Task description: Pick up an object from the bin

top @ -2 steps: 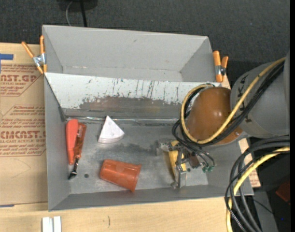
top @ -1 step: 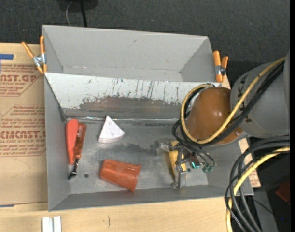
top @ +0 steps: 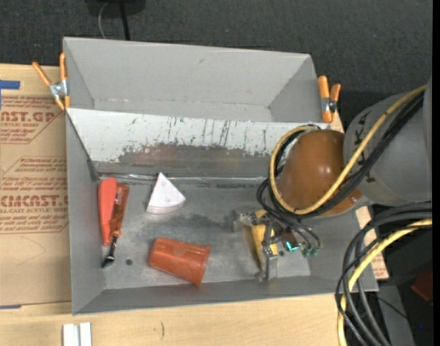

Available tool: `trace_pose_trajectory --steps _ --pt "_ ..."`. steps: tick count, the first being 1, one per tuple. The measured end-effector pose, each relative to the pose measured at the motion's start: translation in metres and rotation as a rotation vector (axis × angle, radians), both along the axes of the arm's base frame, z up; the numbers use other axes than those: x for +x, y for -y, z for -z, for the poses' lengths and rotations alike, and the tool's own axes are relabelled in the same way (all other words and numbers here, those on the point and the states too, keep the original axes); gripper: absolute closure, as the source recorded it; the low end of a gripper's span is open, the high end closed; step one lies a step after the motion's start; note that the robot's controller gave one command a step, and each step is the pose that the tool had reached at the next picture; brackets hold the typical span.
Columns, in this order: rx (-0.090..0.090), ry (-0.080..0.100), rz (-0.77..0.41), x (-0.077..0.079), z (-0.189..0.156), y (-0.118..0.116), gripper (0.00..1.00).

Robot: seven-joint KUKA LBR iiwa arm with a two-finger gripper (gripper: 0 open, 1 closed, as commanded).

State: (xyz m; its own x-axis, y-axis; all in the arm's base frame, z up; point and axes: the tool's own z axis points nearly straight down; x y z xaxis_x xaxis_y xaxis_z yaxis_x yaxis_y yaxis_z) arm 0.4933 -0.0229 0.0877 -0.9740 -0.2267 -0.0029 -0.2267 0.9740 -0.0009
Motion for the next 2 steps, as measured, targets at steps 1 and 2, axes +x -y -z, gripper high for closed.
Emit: trace_pose_trajectory --steps 1,2 --pt "-0.002 -0.001 -0.053 0.009 -0.007 -0.034 0.00" --pt "0.003 0.001 0.046 0.014 -0.023 -0.056 0.00"
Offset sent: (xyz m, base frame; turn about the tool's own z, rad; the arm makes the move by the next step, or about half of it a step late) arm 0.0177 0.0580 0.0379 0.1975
